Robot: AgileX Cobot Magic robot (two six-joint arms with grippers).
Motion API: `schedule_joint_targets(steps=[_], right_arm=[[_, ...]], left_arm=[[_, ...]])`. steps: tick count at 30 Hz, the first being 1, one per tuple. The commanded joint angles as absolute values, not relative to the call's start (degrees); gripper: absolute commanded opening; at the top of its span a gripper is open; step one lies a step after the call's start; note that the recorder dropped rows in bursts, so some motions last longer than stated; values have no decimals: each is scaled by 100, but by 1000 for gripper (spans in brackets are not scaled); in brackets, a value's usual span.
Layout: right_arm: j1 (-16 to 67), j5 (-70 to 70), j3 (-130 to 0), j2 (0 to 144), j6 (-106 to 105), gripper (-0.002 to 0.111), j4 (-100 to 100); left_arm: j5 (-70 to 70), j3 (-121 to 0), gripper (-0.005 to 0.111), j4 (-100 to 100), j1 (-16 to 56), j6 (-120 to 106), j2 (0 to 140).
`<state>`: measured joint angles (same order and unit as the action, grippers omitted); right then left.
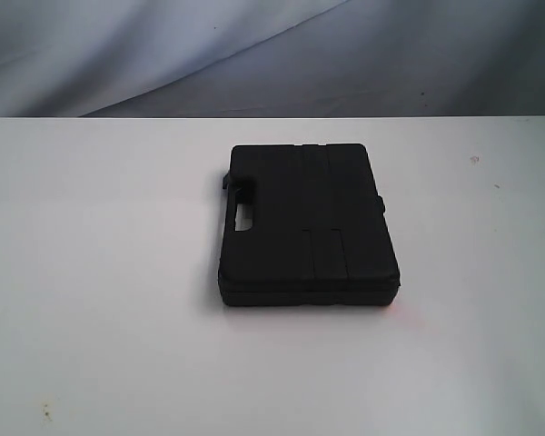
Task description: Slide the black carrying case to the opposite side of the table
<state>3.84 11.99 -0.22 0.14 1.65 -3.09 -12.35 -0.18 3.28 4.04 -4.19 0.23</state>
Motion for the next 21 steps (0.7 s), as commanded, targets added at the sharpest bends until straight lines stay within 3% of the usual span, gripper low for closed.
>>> schedule_joint_targets(steps=[1, 21], right_arm=[[344, 1222, 0, 0, 164, 0, -329], [344, 1222, 0, 0, 170, 0, -222]], left_arm=[[-2165, 0, 0, 331, 393, -280, 0], [-2308, -406, 0, 375, 393, -232, 0]])
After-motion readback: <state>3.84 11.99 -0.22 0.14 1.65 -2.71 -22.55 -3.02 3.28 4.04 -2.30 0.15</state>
